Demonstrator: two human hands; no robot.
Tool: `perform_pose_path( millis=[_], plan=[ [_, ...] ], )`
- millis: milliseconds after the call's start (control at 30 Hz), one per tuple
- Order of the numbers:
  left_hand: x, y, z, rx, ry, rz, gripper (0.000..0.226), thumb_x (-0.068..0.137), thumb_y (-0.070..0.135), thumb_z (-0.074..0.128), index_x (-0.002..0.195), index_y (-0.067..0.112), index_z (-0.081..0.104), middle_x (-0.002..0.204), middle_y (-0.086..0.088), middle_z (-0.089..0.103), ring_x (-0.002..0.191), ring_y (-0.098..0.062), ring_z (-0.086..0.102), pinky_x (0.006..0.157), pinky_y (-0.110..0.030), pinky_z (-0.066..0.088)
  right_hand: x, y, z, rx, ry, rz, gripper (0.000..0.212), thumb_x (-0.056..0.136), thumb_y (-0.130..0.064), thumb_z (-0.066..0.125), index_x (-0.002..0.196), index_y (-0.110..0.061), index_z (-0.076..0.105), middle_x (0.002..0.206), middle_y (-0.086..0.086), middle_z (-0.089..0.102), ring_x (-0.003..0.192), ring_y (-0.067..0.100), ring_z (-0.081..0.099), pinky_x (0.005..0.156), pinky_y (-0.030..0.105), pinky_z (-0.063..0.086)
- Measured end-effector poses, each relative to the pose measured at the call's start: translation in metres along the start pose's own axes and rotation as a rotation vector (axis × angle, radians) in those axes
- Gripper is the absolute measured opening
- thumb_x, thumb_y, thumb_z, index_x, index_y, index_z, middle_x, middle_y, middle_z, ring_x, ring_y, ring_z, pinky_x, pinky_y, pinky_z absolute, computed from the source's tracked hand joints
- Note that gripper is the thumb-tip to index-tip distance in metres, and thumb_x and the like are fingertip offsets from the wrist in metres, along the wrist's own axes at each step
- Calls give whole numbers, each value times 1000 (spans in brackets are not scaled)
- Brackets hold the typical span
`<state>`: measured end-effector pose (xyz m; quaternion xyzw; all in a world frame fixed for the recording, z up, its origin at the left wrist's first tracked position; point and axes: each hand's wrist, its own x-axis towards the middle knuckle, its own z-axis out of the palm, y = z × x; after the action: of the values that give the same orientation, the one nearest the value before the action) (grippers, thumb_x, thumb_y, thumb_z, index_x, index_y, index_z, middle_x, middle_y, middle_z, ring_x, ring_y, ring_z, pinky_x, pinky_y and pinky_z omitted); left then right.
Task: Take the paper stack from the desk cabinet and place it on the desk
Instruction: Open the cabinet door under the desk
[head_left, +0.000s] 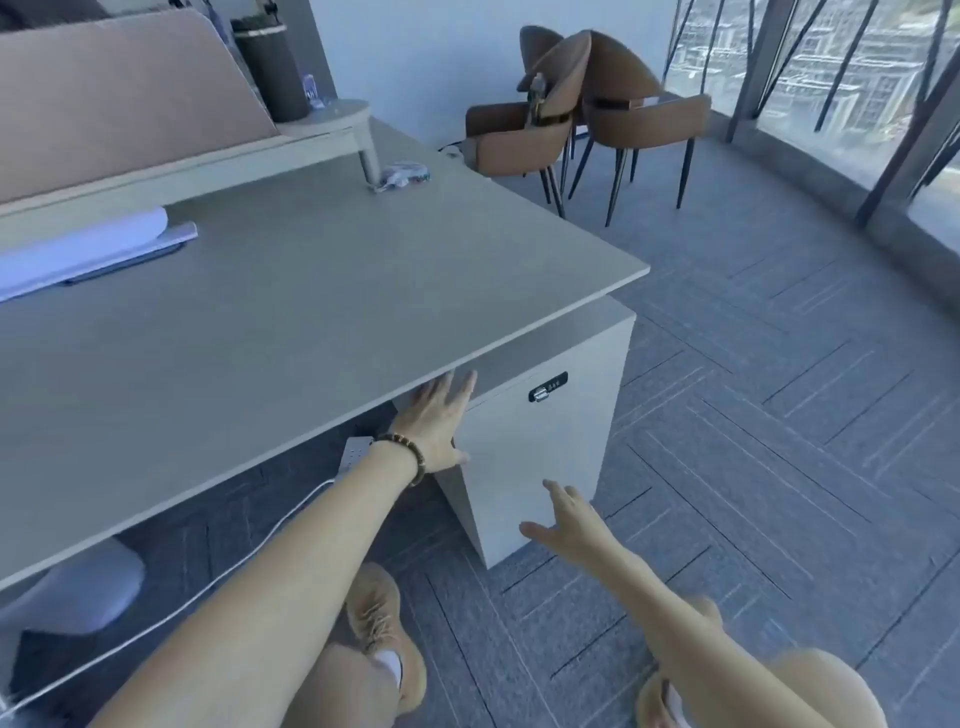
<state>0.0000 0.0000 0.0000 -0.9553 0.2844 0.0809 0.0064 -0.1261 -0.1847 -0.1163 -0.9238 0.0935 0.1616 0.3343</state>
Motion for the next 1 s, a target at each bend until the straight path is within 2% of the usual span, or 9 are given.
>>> perform_pose_path(
  millis=[67,133,233,467,600,800,900,1000],
  plan=[
    [16,-4,2,33,-10,11,124,72,48,79,155,24,-10,165,-10,-3,152,-30,7,121,-45,22,21,2,8,27,-4,14,86,90,-52,57,155,-15,15,150,12,35,123,30,51,96,42,48],
    [27,-9,7,45,1,0,126,69,50,80,154,31,-12,165,-6,6,149,-31,21,115,-46,36,43,6,18,49,-26,25,89,89,-52,58,156,-16,12,154,10,29,125,30,51,96,42,48],
    [38,-13,16,-7,18,16,127,69,49,82,153,37,-12,165,-3,12,144,-30,32,107,-46,45,75,9,41,126,0,40,95,87,-55,60,157,-18,7,162,8,15,140,29,38,105,44,44],
    [43,-20,20,-15,11,37,130,67,35,86,153,39,-12,161,-8,17,139,-35,37,105,-47,46,111,-8,93,425,178,120,127,72,-50,78,156,-17,-11,166,3,-2,150,25,19,110,43,37],
    [46,-21,26,13,42,31,133,65,31,89,152,40,-12,159,-9,21,136,-36,41,103,-49,47,122,-20,110,585,275,173,143,59,-48,85,153,-21,-19,164,0,-11,148,30,24,111,44,38],
    [46,-20,28,-1,51,9,134,64,26,89,150,44,-12,158,-9,20,134,-38,42,102,-49,47,132,-28,116,538,376,177,149,56,-56,84,151,-11,-23,163,8,-17,152,30,3,121,44,23],
    [45,-18,28,11,63,-1,132,64,28,88,151,43,-10,157,-9,23,134,-37,42,102,-48,47,133,-36,117,485,430,205,150,57,-61,81,151,-4,-21,163,12,-16,151,32,1,123,45,16],
    [44,-17,26,-2,60,-4,130,66,27,87,153,42,-8,157,-8,21,136,-36,38,104,-47,46,134,-40,118,463,468,202,141,63,-55,78,151,-5,-20,163,15,-11,150,34,5,121,47,21]
  ],
)
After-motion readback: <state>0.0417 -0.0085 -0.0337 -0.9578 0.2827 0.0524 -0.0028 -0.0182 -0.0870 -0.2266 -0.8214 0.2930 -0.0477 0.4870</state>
